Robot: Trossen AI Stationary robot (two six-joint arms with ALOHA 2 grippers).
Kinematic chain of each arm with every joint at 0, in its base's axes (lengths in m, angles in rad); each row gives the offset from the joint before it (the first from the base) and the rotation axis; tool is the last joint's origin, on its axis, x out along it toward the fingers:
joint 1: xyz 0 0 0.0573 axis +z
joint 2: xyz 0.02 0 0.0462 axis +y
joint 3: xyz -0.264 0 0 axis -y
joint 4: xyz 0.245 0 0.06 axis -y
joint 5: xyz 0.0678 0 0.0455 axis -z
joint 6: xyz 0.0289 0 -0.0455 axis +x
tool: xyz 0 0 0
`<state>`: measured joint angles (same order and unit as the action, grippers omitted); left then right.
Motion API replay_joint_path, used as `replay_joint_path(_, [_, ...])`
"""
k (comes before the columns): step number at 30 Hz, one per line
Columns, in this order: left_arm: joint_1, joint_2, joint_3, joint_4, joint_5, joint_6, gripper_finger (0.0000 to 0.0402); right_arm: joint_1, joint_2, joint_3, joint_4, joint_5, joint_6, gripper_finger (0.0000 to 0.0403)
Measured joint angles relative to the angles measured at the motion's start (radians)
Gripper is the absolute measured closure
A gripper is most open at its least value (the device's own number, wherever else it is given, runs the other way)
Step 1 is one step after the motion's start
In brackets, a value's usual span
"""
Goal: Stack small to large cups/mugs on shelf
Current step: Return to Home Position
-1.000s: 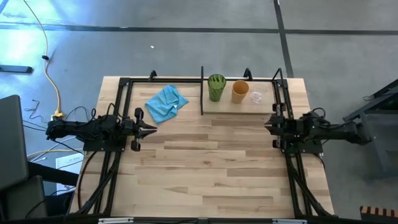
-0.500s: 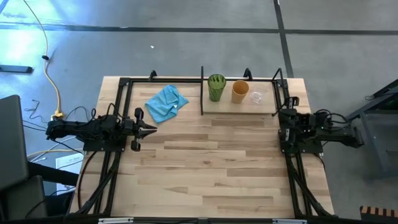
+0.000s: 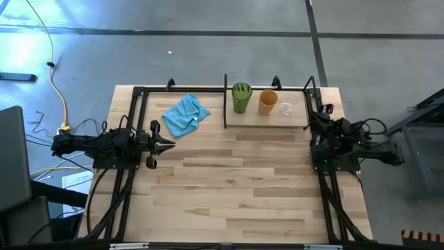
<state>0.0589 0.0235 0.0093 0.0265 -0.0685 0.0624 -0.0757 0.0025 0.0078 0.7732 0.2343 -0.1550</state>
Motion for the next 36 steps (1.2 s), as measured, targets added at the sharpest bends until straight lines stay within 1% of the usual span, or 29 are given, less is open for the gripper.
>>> replay_joint_path(3, [0.000, 0.000, 0.000, 0.000, 0.000, -0.002, 0.0366, 0.000, 0.000, 0.000, -0.055, -0.001, 0.023, 0.0380])
replay_joint_path(8, [0.000, 0.000, 0.000, 0.000, 0.000, -0.010, 0.0367, 0.000, -0.001, 0.000, -0.281, -0.020, 0.106, 0.0380])
replay_joint_path(10, [0.000, 0.000, 0.000, 0.000, 0.000, -0.015, 0.0366, 0.000, -0.001, 0.000, -0.348, -0.068, 0.151, 0.0379])
replay_joint_path(13, [0.000, 0.000, 0.000, 0.000, 0.000, -0.017, 0.0367, 0.000, -0.001, 0.000, -0.390, -0.217, 0.207, 0.0379])
replay_joint_path(15, [0.000, 0.000, 0.000, 0.000, 0.000, -0.017, 0.0367, 0.000, -0.001, 0.000, -0.398, -0.298, 0.240, 0.0379])
replay_joint_path(16, [0.000, 0.000, 0.000, 0.000, 0.000, -0.017, 0.0367, 0.000, -0.001, 0.000, -0.403, -0.321, 0.258, 0.0380])
replay_joint_path(20, [0.000, 0.000, 0.000, 0.000, 0.000, -0.019, 0.0367, 0.000, -0.001, 0.000, -0.451, -0.349, 0.316, 0.0379])
replay_joint_path(24, [0.000, 0.000, 0.000, 0.000, 0.000, -0.031, 0.0366, 0.000, -0.001, 0.000, -0.495, -0.350, 0.341, 0.0380])
replay_joint_path(28, [0.000, 0.000, 0.000, 0.000, 0.000, -0.038, 0.0367, 0.000, -0.001, 0.000, -0.487, -0.335, 0.340, 0.0380])
replay_joint_path(33, [0.000, 0.000, 0.000, 0.000, 0.000, -0.041, 0.0366, 0.000, -0.001, 0.000, -0.500, -0.192, 0.337, 0.0379])
replay_joint_path(36, [0.000, 0.000, 0.000, 0.000, 0.000, -0.041, 0.0366, 0.000, -0.001, 0.000, -0.515, -0.163, 0.318, 0.0380])
